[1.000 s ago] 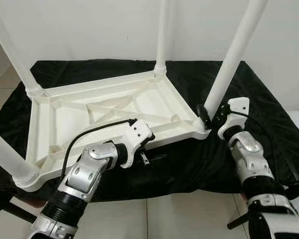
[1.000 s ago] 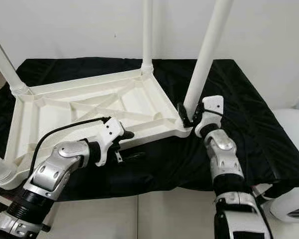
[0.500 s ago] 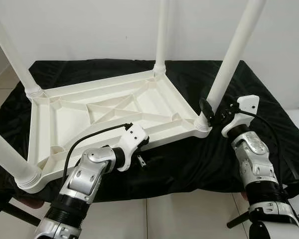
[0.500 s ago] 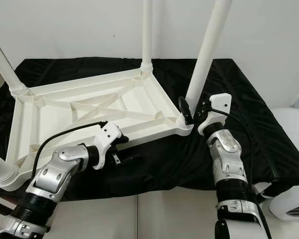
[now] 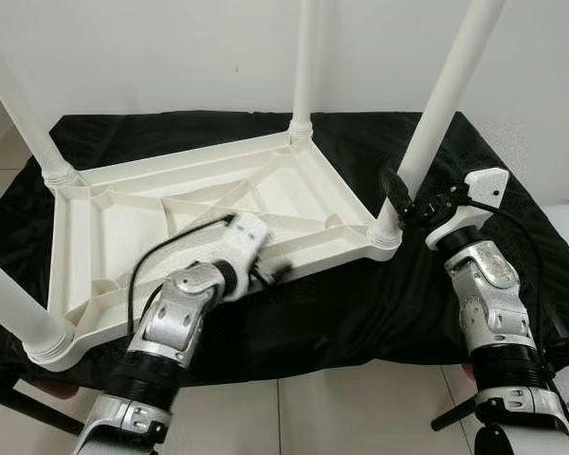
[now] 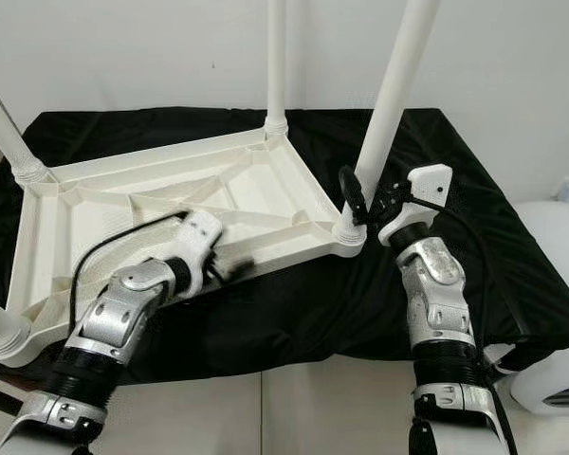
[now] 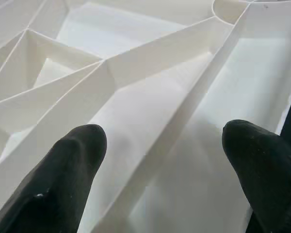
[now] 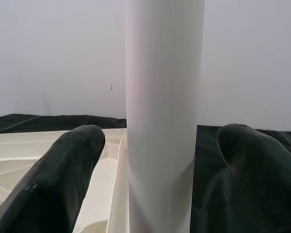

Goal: Building children table

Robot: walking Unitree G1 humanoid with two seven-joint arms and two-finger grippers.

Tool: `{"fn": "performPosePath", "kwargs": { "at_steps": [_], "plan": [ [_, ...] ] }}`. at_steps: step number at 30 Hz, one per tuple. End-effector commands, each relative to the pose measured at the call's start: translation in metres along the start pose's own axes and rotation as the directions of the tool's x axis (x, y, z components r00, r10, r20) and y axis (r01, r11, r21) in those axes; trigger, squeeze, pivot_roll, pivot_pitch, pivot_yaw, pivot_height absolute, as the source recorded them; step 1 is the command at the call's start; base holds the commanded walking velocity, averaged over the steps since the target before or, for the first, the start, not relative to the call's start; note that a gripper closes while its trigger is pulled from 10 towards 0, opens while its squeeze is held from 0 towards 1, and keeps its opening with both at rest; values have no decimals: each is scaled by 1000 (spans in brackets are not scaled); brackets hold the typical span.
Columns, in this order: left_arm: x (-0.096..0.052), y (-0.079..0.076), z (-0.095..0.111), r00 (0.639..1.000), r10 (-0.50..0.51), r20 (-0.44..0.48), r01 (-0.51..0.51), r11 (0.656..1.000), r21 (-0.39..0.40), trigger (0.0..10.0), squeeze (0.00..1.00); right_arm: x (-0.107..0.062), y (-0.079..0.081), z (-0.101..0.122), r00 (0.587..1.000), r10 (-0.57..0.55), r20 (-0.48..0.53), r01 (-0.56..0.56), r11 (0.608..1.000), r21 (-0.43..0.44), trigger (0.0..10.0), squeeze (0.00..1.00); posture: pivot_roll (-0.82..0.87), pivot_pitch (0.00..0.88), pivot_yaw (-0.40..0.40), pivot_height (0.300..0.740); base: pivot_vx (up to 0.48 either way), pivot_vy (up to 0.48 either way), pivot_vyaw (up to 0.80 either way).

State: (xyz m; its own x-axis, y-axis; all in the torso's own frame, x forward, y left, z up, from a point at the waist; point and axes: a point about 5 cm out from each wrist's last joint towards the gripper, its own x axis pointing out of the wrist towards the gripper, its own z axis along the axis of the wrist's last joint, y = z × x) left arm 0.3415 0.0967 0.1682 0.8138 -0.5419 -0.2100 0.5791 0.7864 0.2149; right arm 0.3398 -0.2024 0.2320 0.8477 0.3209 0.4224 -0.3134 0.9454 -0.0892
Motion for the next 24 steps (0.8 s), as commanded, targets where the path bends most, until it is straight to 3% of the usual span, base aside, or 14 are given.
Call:
{"fn": "performPosePath", "kwargs": {
  "at_steps": [1,6,11,18,24],
  "plan": [
    [1,2,-9,998,44,-53,-44,999,-2,10000,0,-3,3,0,1000,11,0,-11,1000,17,10000,0,-105,137,52,740,0,0,0],
    [2,0,-16,996,28,-87,-26,999,22,10000,0,-18,0,2,1000,-23,-12,24,999,27,10000,0,-109,142,53,740,0,0,0],
    [1,0,-10,999,13,-42,-13,1000,7,10000,0,-28,1,0,999,-47,-24,48,998,41,10000,0,-115,144,57,740,0,0,0],
    [-4,-10,13,988,-79,131,81,997,-9,10000,0,-44,-3,-7,990,-135,-40,138,985,105,10000,0,-117,143,57,740,0,0,0],
    [-10,-14,21,970,-135,202,140,990,-10,10000,0,-54,3,-13,984,-168,-62,174,978,116,10000,0,-111,142,53,740,0,0,0]
  ]
}}
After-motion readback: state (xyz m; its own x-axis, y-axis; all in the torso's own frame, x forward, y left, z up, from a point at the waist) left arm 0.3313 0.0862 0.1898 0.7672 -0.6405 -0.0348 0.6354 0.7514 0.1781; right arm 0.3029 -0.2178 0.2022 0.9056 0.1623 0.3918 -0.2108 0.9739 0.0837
